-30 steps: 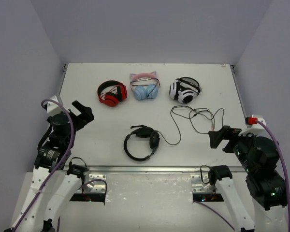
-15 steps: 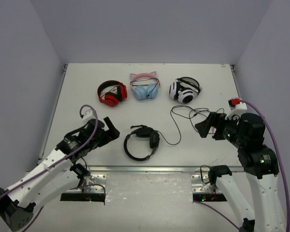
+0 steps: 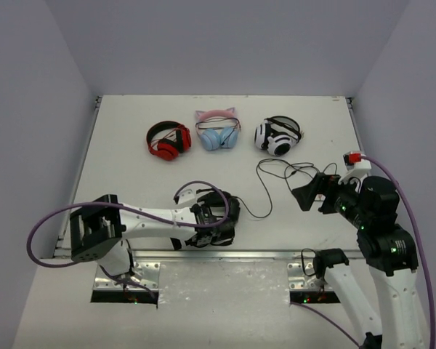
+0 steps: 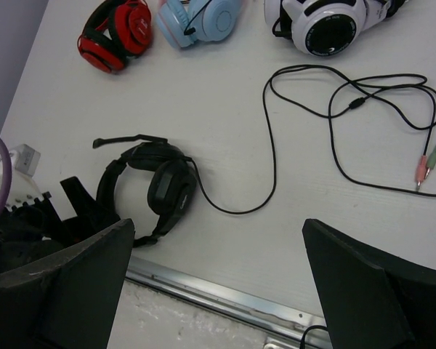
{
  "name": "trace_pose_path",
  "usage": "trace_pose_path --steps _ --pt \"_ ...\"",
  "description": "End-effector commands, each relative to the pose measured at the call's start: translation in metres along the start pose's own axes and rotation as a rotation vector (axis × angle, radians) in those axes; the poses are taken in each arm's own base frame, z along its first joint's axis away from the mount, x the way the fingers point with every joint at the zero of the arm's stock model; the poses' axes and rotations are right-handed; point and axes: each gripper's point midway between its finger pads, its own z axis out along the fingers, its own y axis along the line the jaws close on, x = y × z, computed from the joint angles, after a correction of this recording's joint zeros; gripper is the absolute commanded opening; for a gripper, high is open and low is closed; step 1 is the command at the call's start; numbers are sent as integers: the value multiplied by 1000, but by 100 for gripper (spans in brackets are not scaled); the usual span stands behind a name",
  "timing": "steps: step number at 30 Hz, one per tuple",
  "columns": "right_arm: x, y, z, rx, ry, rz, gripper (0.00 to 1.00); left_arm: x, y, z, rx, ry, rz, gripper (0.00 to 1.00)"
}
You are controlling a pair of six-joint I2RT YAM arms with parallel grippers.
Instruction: Wrap the headphones
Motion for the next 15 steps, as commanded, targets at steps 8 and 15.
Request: trace_pose_path --steps 8,15 --pt "-8 10 -1 -43 -41 -62 99 11 -18 17 -11 -26 -25 89" --pt "-6 13 -1 -63 -41 -57 99 28 -6 48 -37 72 -41 30"
